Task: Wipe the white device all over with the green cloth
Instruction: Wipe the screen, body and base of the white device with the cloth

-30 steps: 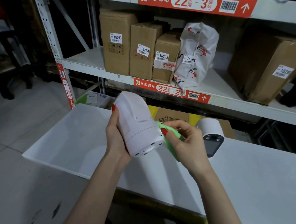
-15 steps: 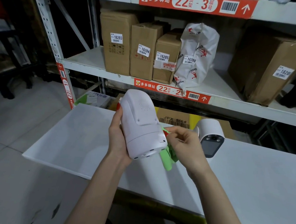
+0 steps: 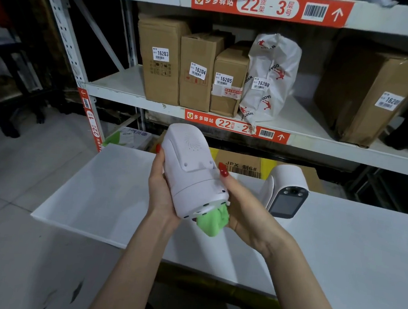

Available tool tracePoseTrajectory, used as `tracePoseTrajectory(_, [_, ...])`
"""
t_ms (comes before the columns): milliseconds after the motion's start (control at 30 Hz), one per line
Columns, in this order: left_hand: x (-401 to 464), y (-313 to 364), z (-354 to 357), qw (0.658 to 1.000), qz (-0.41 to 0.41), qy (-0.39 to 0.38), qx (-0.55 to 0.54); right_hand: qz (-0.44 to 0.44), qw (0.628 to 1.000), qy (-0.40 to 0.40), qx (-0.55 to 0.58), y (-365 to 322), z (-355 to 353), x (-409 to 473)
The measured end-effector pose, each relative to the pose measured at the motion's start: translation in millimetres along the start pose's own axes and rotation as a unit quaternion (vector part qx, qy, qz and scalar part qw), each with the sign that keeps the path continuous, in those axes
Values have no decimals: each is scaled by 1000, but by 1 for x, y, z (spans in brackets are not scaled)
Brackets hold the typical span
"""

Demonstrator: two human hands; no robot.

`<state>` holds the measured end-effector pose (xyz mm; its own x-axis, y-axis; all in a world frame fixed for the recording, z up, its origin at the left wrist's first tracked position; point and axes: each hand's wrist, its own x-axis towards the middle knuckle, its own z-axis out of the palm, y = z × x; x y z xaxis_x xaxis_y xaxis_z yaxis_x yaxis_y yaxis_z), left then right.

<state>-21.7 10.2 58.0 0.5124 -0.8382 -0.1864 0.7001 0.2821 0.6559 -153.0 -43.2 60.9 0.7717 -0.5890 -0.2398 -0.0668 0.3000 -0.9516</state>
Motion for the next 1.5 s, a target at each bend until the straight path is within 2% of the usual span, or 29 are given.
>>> tracePoseTrajectory(300, [4, -5, 0, 999, 8, -1, 52, -31, 999, 34, -1, 5, 3, 4])
tracePoseTrajectory(433, [11, -10, -3, 993, 23, 10, 118, -51, 991, 100, -70, 5, 5, 2])
tracePoseTrajectory(633, [14, -16, -7, 985, 8, 3, 174, -120, 959, 173, -188, 11, 4, 2])
tracePoseTrajectory(767, [14, -16, -8, 982, -3, 10, 187, -164, 910, 212, -317, 15, 2, 4])
tracePoseTrajectory(900, [13, -13, -9, 985, -8, -5, 170, -189, 884, 219, -367, 18, 2, 4])
tracePoseTrajectory(1067, [14, -11, -12, 992, -7, 18, 129, -211, 862, 207, -412, 17, 2, 1])
tracePoseTrajectory(1300, [9, -6, -11, 993, -14, 64, 101, -192, 872, 164, -420, 18, -2, 4])
tracePoseTrajectory(1400, [10, -5, -12, 992, -4, 72, 99, -205, 883, 168, -386, 16, -3, 6])
tracePoseTrajectory(1500, [10, -7, -13, 992, 11, 73, 99, -224, 875, 193, -384, 19, -9, 9])
